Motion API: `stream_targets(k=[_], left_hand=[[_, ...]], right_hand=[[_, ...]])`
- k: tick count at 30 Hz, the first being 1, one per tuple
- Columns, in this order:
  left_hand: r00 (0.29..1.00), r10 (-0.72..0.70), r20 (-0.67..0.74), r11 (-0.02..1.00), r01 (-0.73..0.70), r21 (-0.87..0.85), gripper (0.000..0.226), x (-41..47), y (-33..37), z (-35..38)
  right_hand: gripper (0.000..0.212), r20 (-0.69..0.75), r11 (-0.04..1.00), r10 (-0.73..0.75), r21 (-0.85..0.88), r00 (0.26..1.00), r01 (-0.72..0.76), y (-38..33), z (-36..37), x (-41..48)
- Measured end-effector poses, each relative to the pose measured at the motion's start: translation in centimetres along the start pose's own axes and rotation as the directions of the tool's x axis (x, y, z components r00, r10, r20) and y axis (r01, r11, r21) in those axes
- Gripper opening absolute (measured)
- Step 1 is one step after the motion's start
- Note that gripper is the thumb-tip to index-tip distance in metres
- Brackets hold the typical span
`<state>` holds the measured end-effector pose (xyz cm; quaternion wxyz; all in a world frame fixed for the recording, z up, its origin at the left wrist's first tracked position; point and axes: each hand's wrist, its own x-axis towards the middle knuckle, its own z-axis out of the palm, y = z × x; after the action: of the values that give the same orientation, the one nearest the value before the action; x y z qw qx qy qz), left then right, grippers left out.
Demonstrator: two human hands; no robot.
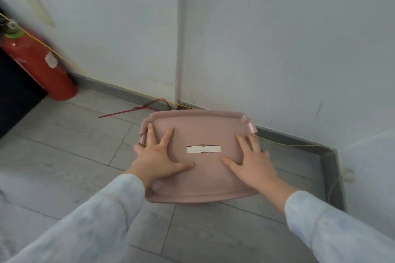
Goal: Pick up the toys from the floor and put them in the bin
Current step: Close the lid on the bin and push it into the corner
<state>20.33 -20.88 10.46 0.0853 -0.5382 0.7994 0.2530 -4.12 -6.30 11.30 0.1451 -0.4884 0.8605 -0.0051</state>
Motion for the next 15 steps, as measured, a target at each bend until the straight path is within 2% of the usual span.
stream_targets(k=[5,9,15], left_hand=[[0.982,0.172,0.078,0.983,-0.177,0.058,0.128,2.3,5.5,0.4],[0.934,0.313,0.173,0.933,-0.337,0.129,0.126,2.6,10.1,1.6],[0.860,0.412,0.300,0.869,-0.471,0.156,0.123,1.0,14.3,2.6]], right_hand=[[0.101,-0.039,0.972,0.226,0.067,0.973,-0.223,4.2,0.4,-4.1],[0.101,-0.006,0.901,0.420,0.125,0.908,-0.416,7.0,1.4,-8.5],[0.096,0.069,0.758,0.611,0.236,0.788,-0.608,8.2,1.6,-13.9]])
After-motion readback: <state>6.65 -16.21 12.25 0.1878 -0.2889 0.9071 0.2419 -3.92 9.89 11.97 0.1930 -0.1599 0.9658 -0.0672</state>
